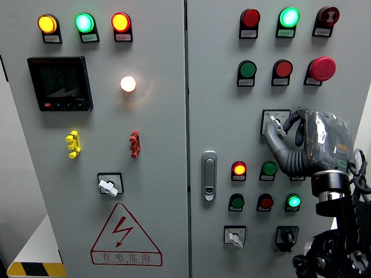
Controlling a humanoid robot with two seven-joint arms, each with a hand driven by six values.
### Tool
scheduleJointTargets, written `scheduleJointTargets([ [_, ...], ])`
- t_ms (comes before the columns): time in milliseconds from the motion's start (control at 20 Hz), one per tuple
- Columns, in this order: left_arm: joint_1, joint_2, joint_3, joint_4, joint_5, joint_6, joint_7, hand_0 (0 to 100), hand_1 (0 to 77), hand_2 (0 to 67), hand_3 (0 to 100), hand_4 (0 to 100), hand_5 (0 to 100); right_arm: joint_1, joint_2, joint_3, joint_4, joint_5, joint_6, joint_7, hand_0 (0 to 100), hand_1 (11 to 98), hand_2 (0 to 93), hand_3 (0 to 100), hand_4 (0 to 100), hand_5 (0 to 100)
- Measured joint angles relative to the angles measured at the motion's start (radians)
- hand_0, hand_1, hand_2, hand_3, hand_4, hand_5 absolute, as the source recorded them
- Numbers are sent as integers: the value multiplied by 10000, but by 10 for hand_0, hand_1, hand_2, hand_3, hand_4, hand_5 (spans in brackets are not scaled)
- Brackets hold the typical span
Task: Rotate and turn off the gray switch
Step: 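Rotate the white switch knob with the right hand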
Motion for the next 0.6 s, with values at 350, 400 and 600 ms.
scheduleJointTargets([
  [350, 0, 0, 0, 0, -3, -1, 0, 0, 0, 105, 212, 129, 128, 0, 0, 0, 17, 0, -3, 0, 735, 406, 805, 1000, 1000, 1000],
  [400, 0, 0, 0, 0, -3, -3, 0, 0, 0, 105, 212, 129, 128, 1, 0, -1, 25, 0, -4, 0, 741, 405, 805, 1000, 1000, 1000],
  [600, -1, 0, 0, 0, -10, -4, 0, 0, 0, 105, 212, 130, 128, 1, 7, -2, 40, 0, -1, 0, 782, 400, 814, 1000, 1000, 1000],
])
